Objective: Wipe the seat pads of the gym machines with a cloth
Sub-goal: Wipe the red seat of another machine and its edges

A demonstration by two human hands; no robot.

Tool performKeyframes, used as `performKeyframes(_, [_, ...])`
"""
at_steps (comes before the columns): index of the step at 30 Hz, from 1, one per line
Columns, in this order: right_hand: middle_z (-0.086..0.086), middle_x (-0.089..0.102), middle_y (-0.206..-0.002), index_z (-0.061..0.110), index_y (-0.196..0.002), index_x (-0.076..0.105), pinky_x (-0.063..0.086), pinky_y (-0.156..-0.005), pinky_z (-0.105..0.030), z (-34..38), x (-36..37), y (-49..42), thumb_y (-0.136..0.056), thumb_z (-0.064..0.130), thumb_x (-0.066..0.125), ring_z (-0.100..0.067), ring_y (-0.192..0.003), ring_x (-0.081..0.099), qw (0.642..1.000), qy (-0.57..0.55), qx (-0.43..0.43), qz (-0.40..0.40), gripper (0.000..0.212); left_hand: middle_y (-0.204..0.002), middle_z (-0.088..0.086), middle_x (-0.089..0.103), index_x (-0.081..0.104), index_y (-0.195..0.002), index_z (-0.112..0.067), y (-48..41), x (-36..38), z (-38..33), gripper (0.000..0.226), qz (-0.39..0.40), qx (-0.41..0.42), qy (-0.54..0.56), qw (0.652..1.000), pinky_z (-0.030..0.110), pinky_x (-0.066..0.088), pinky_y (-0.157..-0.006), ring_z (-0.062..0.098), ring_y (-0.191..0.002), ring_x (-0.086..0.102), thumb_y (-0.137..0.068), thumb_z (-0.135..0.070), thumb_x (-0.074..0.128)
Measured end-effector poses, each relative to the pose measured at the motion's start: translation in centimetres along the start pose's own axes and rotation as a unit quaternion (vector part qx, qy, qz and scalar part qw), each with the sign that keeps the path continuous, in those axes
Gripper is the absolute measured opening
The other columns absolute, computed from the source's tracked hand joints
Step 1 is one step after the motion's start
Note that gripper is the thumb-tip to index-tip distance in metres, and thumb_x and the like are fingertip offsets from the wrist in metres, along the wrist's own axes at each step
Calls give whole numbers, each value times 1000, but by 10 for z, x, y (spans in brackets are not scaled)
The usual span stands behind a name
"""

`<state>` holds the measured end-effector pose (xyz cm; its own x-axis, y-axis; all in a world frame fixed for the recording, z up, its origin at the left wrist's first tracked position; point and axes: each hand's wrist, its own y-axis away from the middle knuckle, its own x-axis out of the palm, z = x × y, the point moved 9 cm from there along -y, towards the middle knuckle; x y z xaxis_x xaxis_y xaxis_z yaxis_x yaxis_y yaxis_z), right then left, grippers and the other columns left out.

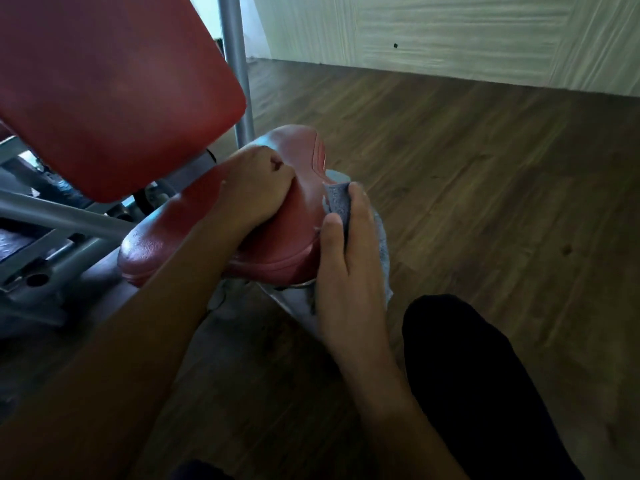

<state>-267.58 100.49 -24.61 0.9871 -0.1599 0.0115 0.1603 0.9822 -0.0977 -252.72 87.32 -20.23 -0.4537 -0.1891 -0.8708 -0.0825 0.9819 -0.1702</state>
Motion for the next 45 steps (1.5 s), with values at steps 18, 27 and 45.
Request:
performKeyframes(18, [7, 34, -155, 41, -149, 35, 45, -96, -31, -51, 49, -119, -101, 37, 40, -3, -120, 47, 945, -58, 120, 297, 48, -154, -6, 39, 42, -145, -31, 2, 12, 6, 69, 33, -92, -38, 995, 50, 20, -119, 15, -142, 33, -82, -56, 31])
performKeyframes(27, [12, 36, -153, 46, -147, 34, 42, -97, -26, -61, 55, -127, -96, 46, 40, -7, -124, 45, 942, -31, 105, 317, 52, -155, -8, 37, 40, -145, -33, 3, 12, 5, 64, 37, -99, -36, 994, 50, 19, -120, 14, -143, 31, -85, -53, 31])
performKeyframes(45, [14, 25, -161, 38, -156, 14, 24, -121, -32, -48, 58, -141, -103, 40, 39, 1, -143, 28, 930, -25, 126, 344, 58, -161, -9, 26, 33, -151, -31, -17, 21, 7, 49, 50, -122, -48, 990, 53, 8, -122, 15, -150, 18, -102, -38, 33])
